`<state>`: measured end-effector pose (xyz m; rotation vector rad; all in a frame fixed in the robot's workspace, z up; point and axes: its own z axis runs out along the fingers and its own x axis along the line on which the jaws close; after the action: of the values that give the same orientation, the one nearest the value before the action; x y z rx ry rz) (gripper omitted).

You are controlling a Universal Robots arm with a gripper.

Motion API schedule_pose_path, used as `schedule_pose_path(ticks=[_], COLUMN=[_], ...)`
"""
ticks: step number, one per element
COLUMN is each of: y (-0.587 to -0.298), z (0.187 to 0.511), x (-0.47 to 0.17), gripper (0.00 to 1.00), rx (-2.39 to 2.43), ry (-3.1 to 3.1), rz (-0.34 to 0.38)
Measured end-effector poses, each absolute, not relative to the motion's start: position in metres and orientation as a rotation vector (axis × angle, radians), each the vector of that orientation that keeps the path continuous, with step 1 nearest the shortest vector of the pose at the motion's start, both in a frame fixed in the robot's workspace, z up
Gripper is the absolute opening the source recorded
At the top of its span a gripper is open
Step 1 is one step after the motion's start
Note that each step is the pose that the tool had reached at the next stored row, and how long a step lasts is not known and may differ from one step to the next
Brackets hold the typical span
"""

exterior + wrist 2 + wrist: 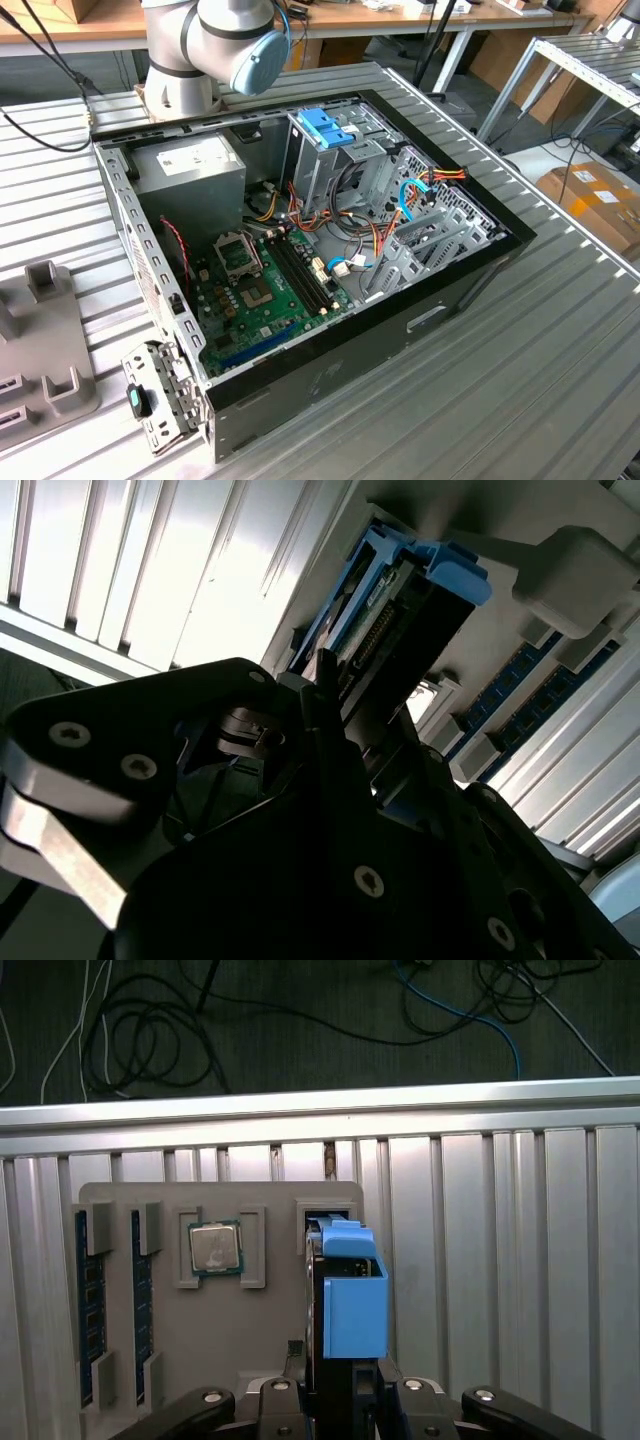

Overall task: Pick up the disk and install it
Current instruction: 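Pick up the disk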

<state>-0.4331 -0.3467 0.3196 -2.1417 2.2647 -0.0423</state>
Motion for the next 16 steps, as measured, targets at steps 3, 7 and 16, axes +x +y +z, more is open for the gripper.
schedule_pose_path(ticks=[3, 7, 16], y=[-0.347, -0.347, -0.347], z=[0.32, 0.322, 0.359], x=[-0.433, -0.433, -0.433], gripper=[0.35, 0.35, 0.35], rx=[-2.142, -2.142, -2.142], ry=[2.265, 2.265, 2.265], rz=[-0.042, -0.042, -0.042])
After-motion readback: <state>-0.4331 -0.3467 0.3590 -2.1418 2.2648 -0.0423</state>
